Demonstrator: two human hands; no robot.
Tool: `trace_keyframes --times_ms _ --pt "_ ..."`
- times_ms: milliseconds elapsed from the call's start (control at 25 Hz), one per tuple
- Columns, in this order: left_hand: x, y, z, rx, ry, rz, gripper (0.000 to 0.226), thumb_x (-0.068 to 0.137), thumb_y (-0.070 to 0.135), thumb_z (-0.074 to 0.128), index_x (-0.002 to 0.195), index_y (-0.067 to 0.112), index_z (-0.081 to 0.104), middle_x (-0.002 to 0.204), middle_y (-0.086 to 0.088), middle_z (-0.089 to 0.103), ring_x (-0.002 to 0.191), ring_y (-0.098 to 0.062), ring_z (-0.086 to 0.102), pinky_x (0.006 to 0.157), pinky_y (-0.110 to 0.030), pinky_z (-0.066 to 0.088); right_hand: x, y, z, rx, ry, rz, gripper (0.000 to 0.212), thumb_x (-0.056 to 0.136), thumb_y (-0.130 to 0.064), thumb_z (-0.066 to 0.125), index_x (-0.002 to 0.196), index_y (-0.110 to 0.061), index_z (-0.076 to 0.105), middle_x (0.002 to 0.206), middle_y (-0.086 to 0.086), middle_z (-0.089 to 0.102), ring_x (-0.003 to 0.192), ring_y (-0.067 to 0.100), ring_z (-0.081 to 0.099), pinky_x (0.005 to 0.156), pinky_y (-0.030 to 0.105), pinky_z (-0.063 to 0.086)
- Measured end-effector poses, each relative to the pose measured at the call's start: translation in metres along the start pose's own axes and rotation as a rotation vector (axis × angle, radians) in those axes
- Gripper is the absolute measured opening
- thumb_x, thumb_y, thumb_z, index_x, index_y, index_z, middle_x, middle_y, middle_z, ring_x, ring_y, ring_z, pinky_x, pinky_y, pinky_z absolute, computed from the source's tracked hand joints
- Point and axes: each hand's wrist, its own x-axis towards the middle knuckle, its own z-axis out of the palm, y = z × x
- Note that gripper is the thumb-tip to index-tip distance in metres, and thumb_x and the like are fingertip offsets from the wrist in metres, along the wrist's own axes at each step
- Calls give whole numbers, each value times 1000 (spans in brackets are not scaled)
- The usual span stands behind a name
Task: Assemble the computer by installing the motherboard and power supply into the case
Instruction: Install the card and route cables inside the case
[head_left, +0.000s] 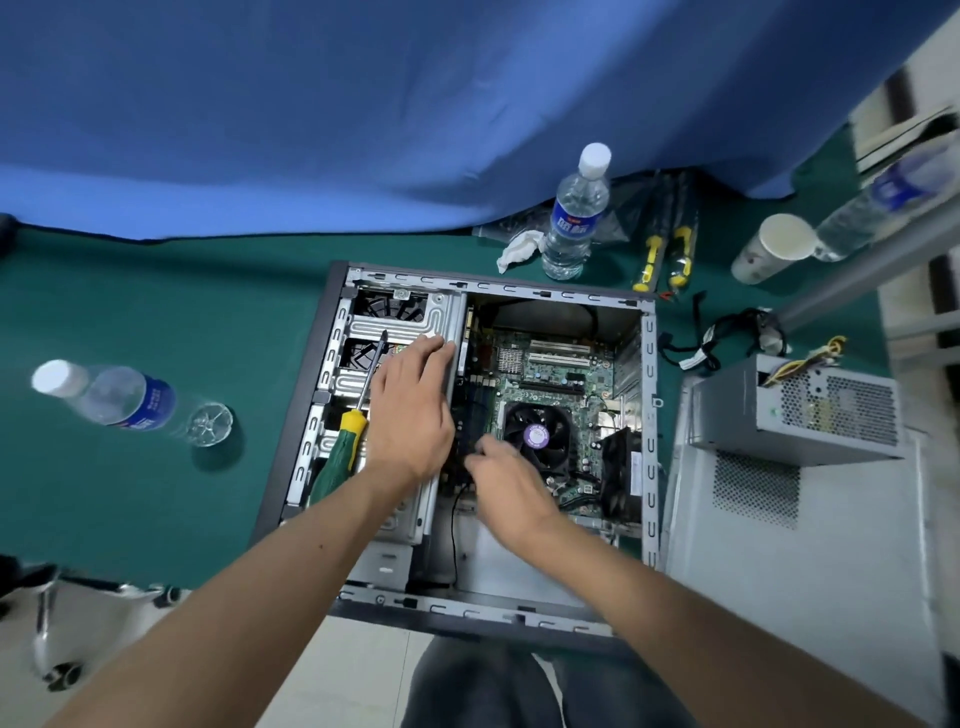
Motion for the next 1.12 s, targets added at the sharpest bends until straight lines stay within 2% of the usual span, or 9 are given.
trace_keyframes --times_ms 160,240,360,440,560,640,720,800,1120 --pt "-1 7 -6 27 -78 -8 59 89 0 47 146 12 41 150 -7 39 136 -22 32 117 -38 23 -21 37 -41 -119 304 -9 50 88 8 52 135 -11 56 132 4 51 124 21 44 107 38 45" --pt "-1 9 -13 54 -139 -4 62 93 0 46 152 11 31 158 -7 28 143 -24 27 120 -39 22 -33 61 -53 -220 416 76 60 88 4 54 145 -11 44 147 8 41 140 24 33 118 40 30" --pt "-27 13 -26 -4 -199 -4 59 100 12 46 155 8 25 162 -7 22 145 -24 28 120 -31 19 -62 85 -49 -355 333 159 76 94 -4 47 157 -13 6 164 12 -5 151 27 -12 119 41 -5" --pt "-59 9 -34 -58 -249 -9 59 102 16 43 156 11 22 163 -2 17 147 -21 25 118 -24 14 -74 86 -41 -361 289 155 76 95 -2 41 155 -13 -5 161 10 -20 145 25 -27 117 41 -10" --pt "-101 0 -43 -17 -327 43 64 103 24 43 158 11 12 165 1 4 152 -19 11 117 -22 -1 -78 79 -43 -345 268 142 87 83 12 37 155 -11 -6 158 11 -29 144 26 -31 117 40 -6" --pt "-112 -2 -47 20 -381 70 72 103 35 44 158 11 3 165 2 -5 153 -18 -3 117 -24 -9 -85 76 -45 -343 249 155 88 82 12 37 156 -10 -3 156 11 -32 144 26 -31 118 40 -2" --pt "-113 -3 -50 53 -406 80 76 103 35 46 158 12 -1 165 0 -11 152 -18 -10 121 -26 -7 -92 71 -46 -346 216 167 85 84 11 38 157 -8 0 155 11 -34 144 27 -31 122 39 14" --pt "-113 0 -52 104 -418 81 76 103 28 45 158 13 -5 165 -2 -13 152 -20 -12 122 -28 -5 -94 63 -52 -340 184 192 83 85 11 39 157 -7 2 155 9 -35 144 26 -30 117 35 31" --pt "-119 2 -52 154 -417 85 76 100 12 43 157 14 -7 164 -4 -15 151 -22 -15 123 -31 -5 -101 52 -65 -332 87 229 72 84 10 45 151 -7 27 158 3 -32 145 22 -29 93 28 50"
